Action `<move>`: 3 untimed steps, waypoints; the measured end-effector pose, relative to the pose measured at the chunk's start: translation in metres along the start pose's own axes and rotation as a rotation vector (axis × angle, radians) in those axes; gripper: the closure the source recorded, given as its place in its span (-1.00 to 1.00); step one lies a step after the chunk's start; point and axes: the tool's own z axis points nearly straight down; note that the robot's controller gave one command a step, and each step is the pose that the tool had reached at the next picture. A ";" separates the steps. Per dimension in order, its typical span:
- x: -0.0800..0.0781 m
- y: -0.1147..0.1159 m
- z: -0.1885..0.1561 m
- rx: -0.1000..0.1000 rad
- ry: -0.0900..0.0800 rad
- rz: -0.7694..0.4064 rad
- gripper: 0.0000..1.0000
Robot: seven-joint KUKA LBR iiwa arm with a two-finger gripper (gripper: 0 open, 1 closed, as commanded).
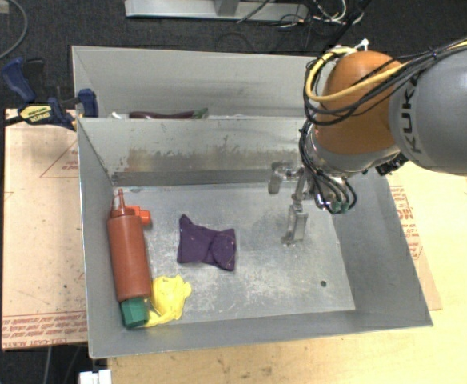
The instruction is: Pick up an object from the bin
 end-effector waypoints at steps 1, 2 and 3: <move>0.000 0.000 0.000 0.000 0.000 0.000 -1.00; -0.006 0.017 0.019 0.003 -0.009 -0.092 -1.00; -0.023 0.046 0.073 -0.001 -0.006 -0.252 -1.00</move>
Offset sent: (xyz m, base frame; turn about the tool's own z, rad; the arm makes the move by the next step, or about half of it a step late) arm 0.0121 0.0718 -0.0788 -0.3307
